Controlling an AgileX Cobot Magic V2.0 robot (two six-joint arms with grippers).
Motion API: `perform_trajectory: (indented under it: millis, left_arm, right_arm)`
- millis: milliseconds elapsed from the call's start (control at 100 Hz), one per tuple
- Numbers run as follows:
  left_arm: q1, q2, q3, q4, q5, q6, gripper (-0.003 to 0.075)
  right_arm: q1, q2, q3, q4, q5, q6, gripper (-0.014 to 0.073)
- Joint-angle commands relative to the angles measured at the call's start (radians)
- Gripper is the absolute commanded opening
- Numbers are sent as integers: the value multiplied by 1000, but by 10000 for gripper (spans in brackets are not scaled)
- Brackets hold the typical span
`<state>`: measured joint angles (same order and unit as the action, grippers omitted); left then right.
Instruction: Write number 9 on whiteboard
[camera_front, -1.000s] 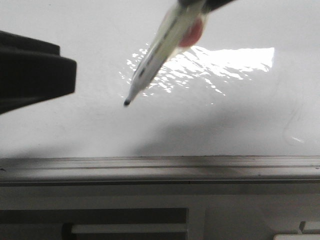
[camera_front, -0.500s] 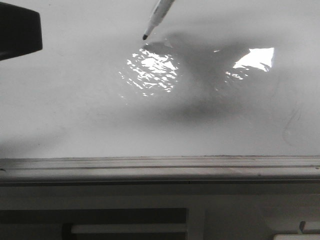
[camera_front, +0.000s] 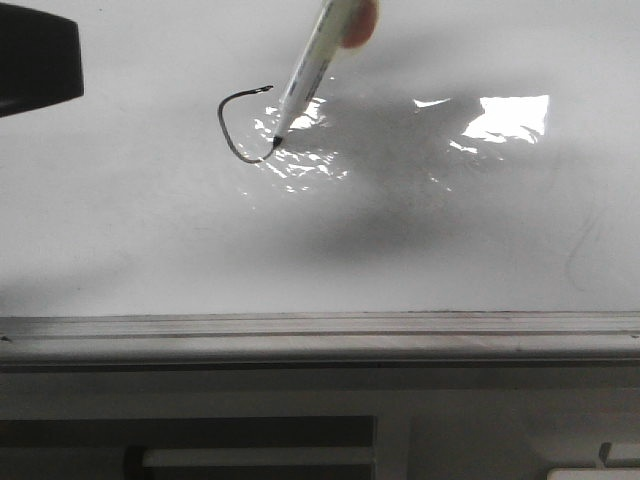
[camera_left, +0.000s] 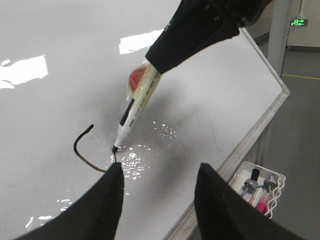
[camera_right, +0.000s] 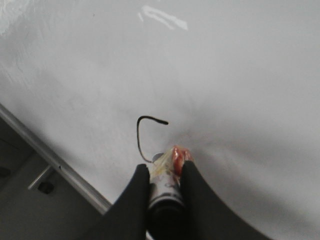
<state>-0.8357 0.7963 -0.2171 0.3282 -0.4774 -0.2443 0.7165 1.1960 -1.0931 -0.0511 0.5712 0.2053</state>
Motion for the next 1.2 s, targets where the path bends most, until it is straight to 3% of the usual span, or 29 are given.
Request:
perform_trajectory:
  millis: [0, 190, 410, 530, 650, 840, 1190]
  left_arm:
    - [-5, -5, -25, -19, -66, -5, 309]
    - [-5, -5, -25, -19, -66, -5, 309]
    - [-5, -5, -25, -19, -56, -5, 309]
    - [-5, -5, -25, -14, -56, -5, 309]
    - [-6, 4, -25, 83, -56, -5, 310]
    - [-29, 113, -39, 138, -60, -5, 370]
    - [-29, 294, -106, 165, -183, -5, 368]
  right_arm:
    - [-10, -25, -56, -39, -106, -12, -61]
    - [-10, 3, -63, -41, -51, -12, -61]
    - [46, 0, 84, 18, -30, 6, -61]
    - [91, -8, 65, 19, -76, 6, -61]
    - [130, -27, 12, 20, -53, 6, -61]
    - [185, -26, -20, 51, 10, 6, -61]
    - [205, -26, -20, 99, 79, 6, -61]
